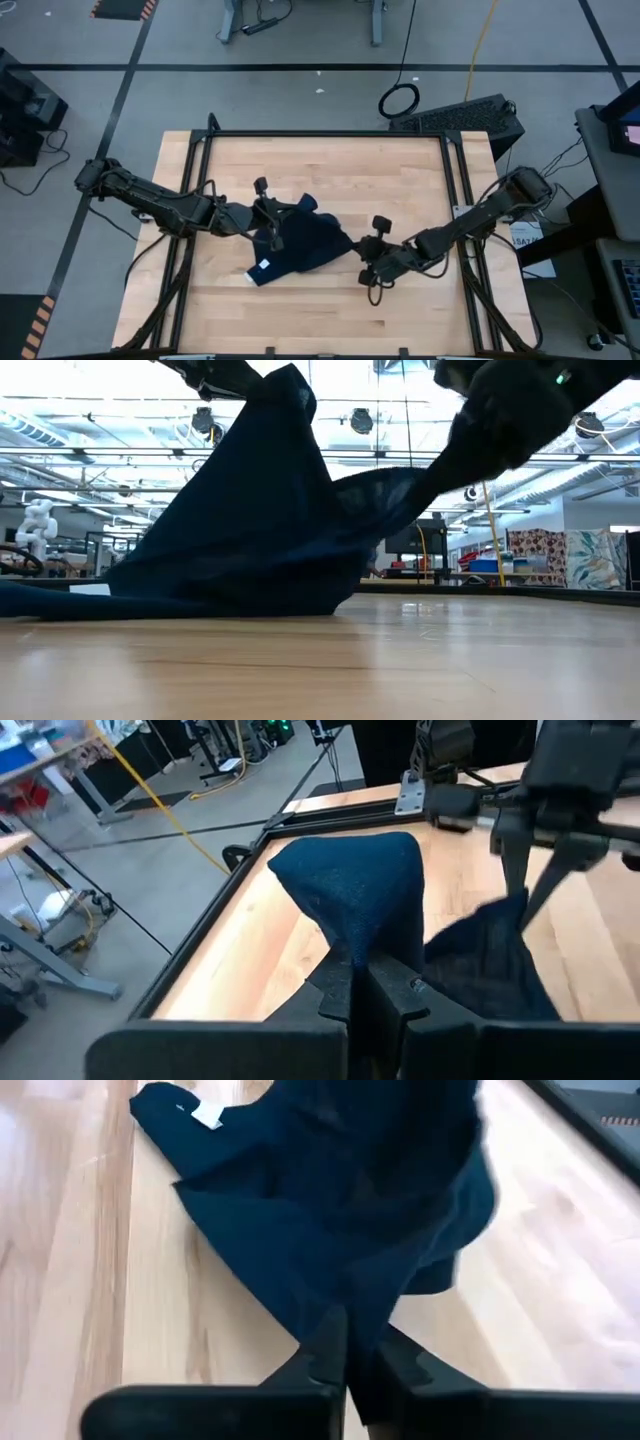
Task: Roll towel into tight, uniform cylinder
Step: Roll the blue cloth napkin
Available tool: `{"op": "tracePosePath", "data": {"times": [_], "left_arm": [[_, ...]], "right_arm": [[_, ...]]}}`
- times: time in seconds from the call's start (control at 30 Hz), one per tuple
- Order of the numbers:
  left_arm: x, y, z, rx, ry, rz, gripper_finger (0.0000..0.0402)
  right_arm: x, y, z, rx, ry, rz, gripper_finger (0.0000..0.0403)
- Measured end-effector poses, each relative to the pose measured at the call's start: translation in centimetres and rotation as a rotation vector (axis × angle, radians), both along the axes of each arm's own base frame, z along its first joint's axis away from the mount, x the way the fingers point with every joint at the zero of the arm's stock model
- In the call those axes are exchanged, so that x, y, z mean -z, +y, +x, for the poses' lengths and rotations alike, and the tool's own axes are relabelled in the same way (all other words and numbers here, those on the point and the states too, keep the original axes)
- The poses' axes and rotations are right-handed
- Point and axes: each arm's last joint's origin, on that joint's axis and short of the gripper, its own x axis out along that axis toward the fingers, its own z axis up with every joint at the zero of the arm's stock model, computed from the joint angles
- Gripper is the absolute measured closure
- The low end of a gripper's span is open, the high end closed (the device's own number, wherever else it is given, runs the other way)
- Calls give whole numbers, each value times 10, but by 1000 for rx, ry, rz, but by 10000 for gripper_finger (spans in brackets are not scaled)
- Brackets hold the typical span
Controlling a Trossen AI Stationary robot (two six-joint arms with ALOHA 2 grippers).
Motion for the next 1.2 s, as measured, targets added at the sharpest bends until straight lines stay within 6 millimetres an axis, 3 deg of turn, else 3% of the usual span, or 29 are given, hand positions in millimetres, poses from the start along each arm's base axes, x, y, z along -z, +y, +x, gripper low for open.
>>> {"op": "tracePosePath", "data": {"times": [0.17,0.37,0.57,0.73,0.93,1.2], "left_arm": [[4,-4,-2,-14,-10,-149,352],[5,-13,-9,-30,-3,-217,234],[-12,-18,1,9,-204,-250,152],[-5,-21,25,80,-278,-176,144],[26,-10,50,86,-166,-172,144],[42,-6,95,181,-92,-164,144]], "right_arm": [[-30,-8,-20,-21,-11,-13,399],[-62,-17,-44,-49,-55,-13,401],[-75,-21,-51,-61,-103,-6,402],[-75,-19,-49,-72,-108,-5,402],[-71,-10,-56,-121,-67,-6,403],[-64,4,-70,-240,35,0,403]]}}
